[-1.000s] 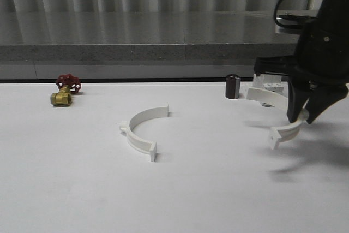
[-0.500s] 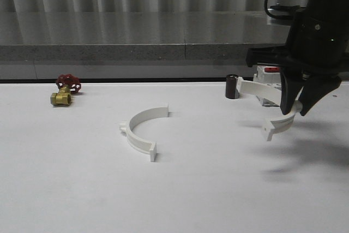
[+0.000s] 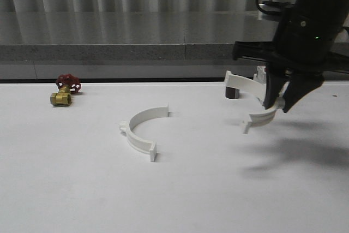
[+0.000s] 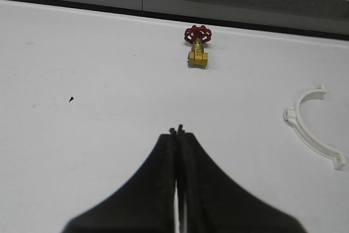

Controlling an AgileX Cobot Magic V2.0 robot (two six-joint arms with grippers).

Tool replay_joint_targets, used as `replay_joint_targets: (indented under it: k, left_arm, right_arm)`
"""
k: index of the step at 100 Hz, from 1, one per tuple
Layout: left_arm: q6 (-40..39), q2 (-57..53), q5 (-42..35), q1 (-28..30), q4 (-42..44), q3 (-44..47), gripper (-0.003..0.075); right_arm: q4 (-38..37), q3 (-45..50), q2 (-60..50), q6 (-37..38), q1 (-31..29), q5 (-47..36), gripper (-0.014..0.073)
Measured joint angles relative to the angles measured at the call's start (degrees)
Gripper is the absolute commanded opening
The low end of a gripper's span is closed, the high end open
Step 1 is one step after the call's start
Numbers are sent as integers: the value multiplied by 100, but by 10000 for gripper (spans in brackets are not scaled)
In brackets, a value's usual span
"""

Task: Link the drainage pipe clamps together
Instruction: 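Carry the clamp half to the placed half, aligning the ends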

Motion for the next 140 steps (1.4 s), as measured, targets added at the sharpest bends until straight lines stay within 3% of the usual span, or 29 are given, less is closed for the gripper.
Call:
replay_joint_targets:
  k: [33,63,140]
  left_arm:
    - [0,0,0,0,0,0,-20]
    - [0,0,0,0,0,0,-20]
    - [0,0,0,0,0,0,-20]
  right_arm:
    - [-56,-751,634,877,720,-12,97]
    - [-576,-1396,1286,1674,1140,186,97]
    - [-799,-1622,1865,2129,1312,342,97]
